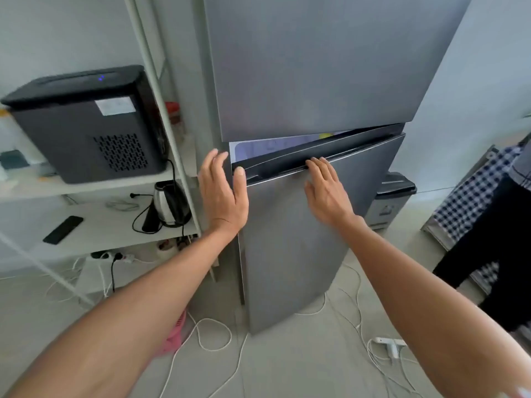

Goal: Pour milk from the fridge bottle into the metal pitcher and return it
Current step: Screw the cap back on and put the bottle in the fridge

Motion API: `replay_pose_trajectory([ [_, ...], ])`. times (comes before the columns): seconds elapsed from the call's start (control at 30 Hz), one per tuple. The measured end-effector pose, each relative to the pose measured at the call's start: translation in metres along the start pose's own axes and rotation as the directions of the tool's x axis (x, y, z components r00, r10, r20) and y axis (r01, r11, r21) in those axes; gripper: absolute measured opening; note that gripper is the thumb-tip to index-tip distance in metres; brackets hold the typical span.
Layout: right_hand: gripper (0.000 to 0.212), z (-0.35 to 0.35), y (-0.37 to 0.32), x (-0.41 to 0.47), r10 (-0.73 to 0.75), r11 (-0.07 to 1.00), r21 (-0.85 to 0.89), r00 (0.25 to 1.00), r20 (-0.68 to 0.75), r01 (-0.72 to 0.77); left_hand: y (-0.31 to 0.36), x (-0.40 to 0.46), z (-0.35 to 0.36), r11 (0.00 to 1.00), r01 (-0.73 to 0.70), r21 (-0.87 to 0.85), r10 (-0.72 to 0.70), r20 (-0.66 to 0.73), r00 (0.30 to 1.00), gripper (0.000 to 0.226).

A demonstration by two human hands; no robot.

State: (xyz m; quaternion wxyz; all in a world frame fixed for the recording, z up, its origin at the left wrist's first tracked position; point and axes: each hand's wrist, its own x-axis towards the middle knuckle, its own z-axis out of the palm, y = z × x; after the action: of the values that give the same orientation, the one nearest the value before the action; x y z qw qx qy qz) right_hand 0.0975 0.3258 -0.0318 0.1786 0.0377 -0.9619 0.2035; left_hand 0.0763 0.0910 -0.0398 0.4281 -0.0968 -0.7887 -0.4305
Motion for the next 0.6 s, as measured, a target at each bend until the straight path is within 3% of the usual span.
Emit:
replay_pose_trajectory([
  [0.07,0.058,0.007,0.002,0.003,-0.011,1.0,0.006,0.999,0.031,0.011,0.008,-0.01,0.001,0.979,-0.157,0.13,0.146,0.092,0.985,0.048],
  [0.13,0.064,0.012,0.001,0.007,-0.011,1.0,-0.001,0.998,0.057,0.011,0.014,-0.023,0.005,0.942,-0.239,0.235,0.177,0.257,0.95,0.056],
  [0.27,0.073,0.017,0.0,0.015,-0.015,0.998,-0.059,0.992,0.125,0.022,0.022,-0.034,0.019,0.87,-0.244,0.429,-0.004,0.502,0.865,0.073],
  [0.47,0.077,0.012,0.0,0.025,-0.018,0.987,-0.148,0.967,0.252,0.057,0.021,-0.02,0.027,0.802,-0.245,0.544,-0.153,0.584,0.797,0.079],
  [0.6,0.081,0.008,-0.008,0.039,0.004,0.982,-0.181,0.947,0.32,0.056,0.019,0.001,0.028,0.81,-0.21,0.548,-0.241,0.636,0.733,0.082],
])
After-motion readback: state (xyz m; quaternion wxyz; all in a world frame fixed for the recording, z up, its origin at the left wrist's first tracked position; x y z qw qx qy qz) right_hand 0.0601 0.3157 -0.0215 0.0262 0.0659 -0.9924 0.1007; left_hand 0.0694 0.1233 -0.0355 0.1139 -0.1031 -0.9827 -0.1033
